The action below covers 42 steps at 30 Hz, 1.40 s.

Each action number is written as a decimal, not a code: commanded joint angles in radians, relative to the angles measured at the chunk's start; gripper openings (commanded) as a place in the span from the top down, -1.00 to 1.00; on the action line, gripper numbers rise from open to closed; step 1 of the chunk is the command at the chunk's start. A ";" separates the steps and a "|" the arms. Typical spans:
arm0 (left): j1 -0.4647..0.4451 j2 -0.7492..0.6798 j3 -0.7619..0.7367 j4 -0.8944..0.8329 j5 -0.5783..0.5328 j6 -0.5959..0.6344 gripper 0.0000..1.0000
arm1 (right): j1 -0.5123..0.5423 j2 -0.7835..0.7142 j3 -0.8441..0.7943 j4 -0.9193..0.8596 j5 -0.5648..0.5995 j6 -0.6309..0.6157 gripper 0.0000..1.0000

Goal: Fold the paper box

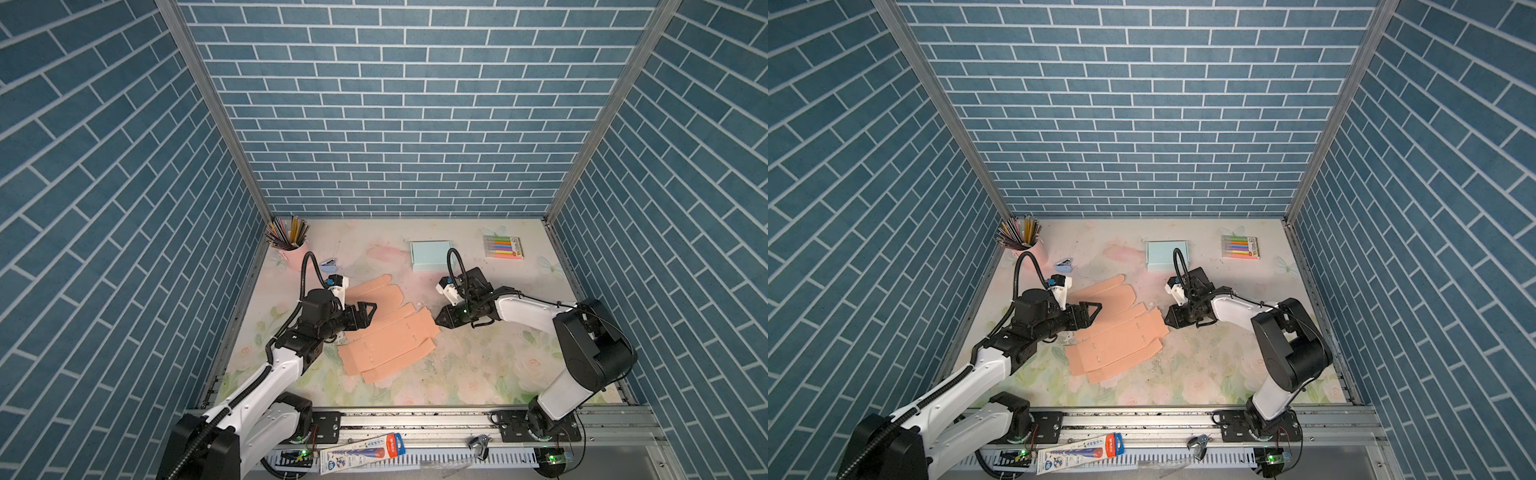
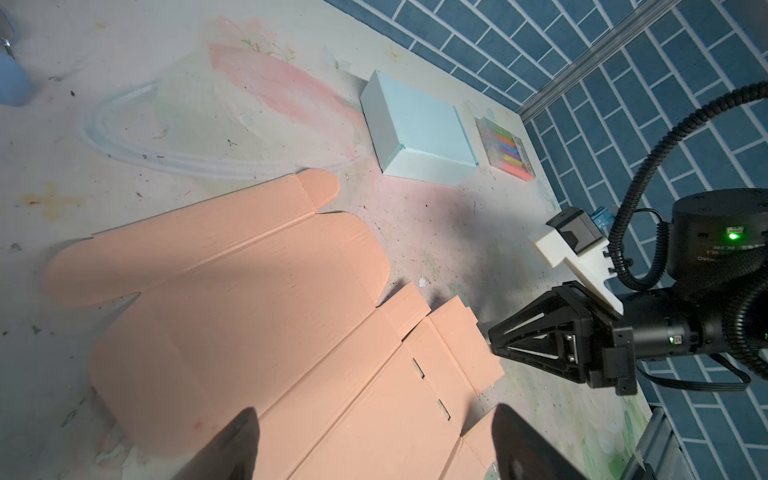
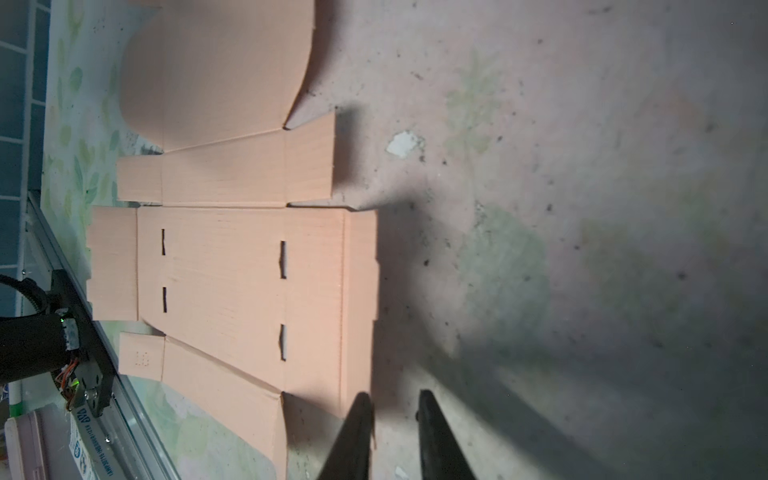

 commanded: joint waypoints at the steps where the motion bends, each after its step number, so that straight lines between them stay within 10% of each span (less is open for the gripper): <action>1: 0.007 -0.002 -0.016 0.031 0.020 0.003 -0.76 | 0.002 -0.060 -0.005 -0.030 0.008 -0.019 0.18; 6: 0.004 -0.004 -0.021 0.041 0.030 -0.002 -0.77 | 0.002 -0.218 -0.088 -0.006 0.046 0.062 -0.15; 16: -0.006 0.040 -0.012 0.096 0.085 -0.019 -0.76 | 0.024 -0.475 -0.327 0.106 -0.022 0.274 -0.19; 42: -0.013 0.032 -0.002 0.094 0.090 -0.034 -0.77 | 0.176 -0.218 -0.403 0.486 -0.077 0.409 0.36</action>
